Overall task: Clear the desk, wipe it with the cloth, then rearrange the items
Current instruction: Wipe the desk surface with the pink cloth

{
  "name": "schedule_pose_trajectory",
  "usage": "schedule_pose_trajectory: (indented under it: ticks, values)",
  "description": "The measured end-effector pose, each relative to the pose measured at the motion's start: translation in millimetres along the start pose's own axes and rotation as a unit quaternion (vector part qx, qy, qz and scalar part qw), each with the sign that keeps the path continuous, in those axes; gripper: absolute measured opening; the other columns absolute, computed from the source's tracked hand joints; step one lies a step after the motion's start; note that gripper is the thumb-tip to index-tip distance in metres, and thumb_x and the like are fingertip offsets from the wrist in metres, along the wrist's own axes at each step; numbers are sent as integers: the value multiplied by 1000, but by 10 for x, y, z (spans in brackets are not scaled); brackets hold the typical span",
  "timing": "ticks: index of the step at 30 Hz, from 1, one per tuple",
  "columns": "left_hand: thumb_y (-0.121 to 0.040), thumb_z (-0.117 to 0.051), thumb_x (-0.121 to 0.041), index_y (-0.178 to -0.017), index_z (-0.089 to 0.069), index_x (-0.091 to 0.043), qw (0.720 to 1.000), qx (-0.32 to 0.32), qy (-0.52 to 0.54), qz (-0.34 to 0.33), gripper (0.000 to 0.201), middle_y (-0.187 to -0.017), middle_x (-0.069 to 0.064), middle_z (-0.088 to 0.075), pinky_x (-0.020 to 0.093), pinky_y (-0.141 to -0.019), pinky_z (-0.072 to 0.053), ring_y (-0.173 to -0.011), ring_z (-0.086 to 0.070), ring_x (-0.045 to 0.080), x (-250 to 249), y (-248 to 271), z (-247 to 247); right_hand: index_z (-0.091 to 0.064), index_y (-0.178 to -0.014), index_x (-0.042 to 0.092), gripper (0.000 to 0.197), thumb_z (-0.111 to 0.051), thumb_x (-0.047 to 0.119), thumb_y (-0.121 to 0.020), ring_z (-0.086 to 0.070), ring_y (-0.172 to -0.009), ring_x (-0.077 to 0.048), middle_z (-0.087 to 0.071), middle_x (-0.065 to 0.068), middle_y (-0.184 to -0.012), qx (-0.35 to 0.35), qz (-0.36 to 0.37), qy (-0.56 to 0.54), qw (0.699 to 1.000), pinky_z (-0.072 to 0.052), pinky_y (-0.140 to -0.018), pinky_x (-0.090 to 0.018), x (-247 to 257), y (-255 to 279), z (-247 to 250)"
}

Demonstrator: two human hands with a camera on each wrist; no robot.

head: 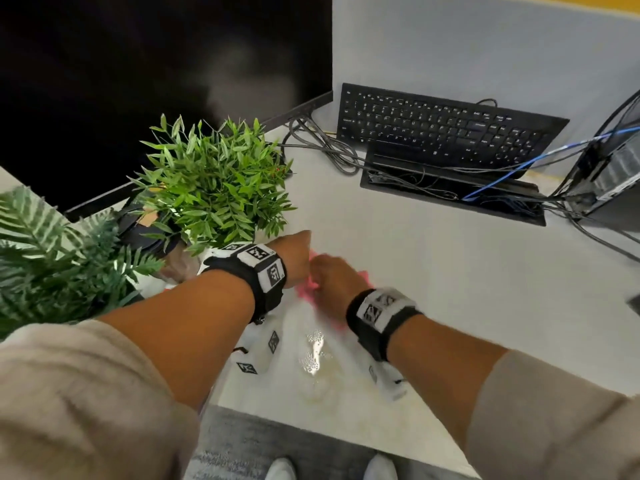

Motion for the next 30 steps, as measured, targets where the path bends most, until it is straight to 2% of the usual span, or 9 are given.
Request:
schedule_pose_trajectory:
  ticks: [3,5,7,10,13,16,23,26,30]
  values:
    - [-91,-39,-7,-127,-40,-10,999,34,-28,16,36,-131,16,-54,45,-100,-47,-116,-55,36,0,93,-46,-65,-82,53,34,-50,79,-68,-42,-130,-27,-62,31,-111,146,26,15,989,-13,-110,-65,98,608,-388]
    - [-94,-37,-7,-143,-30,-8,998,35,-51,13,49,-144,14,-44,42,-110,-38,-131,-46,33,-32,182,-62,-73,-79,44,23,-55,59,-78,-39,-131,-8,-65,35,-103,238,68,-13,969,9,-113,-58,77,970,-551]
    - [-96,-36,-7,-147,-25,-7,997,37,-62,6,52,-148,15,-39,41,-112,-36,-134,-42,32,-56,220,-125,-76,-83,24,22,-55,29,-84,-55,-98,12,-70,20,-88,252,118,-2,960,-19,-114,-31,-22,1176,-494]
    - [-96,-36,-6,-148,-25,-8,998,35,-58,-16,53,-149,14,-40,40,-112,-35,-135,-42,31,-53,237,-171,-73,-102,12,24,-53,4,-90,-58,-74,3,-66,14,-81,156,-33,-55,986,-40,-67,0,-405,1060,118]
    - [-96,-34,-5,-151,-17,-11,998,33,-42,-20,58,-154,11,-32,39,-116,-31,-141,-34,28,1,258,-172,-69,-91,5,23,-47,6,-96,-63,-60,-9,-74,2,-78,-41,-107,-202,973,-50,-49,-23,-650,783,817]
    - [-96,-36,-5,-152,-16,-12,1000,11,-2,-16,60,-155,10,-31,38,-116,-30,-141,-34,27,66,281,-162,-66,-73,16,31,-47,29,-94,-62,-69,-21,-69,2,-75,-97,-140,-194,966,-51,-68,-34,-603,404,828]
    - [-90,-45,-3,-143,-35,-9,999,-18,5,-45,54,-142,13,-50,37,-110,-40,-130,-49,28,93,351,-45,-68,-91,39,9,-62,33,-87,-64,-98,-18,-70,14,-98,-10,13,47,999,-42,-101,-47,339,574,-417]
    - [-92,-40,-2,-141,-40,-10,997,-7,-31,-66,50,-143,10,-48,36,-111,-38,-132,-46,27,28,448,-32,-72,-103,20,26,-62,5,-85,-61,-105,-25,-68,-4,-110,133,134,96,977,-47,-96,-42,443,1064,-799]
    - [-91,-44,-5,-136,-46,-10,989,-5,-102,-109,46,-142,10,-48,37,-110,-38,-131,-46,27,-123,623,-222,-69,-101,10,20,-55,4,-88,-63,-95,-19,-69,-3,-100,204,66,81,974,-51,-87,-31,1,1368,-498]
Point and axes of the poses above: each hand's wrist, its own y-axis away from the middle knuckle, its own z-axis out of the back of the hand, x = y × z, the point moved 8 cm from there along -y, towards the middle knuckle
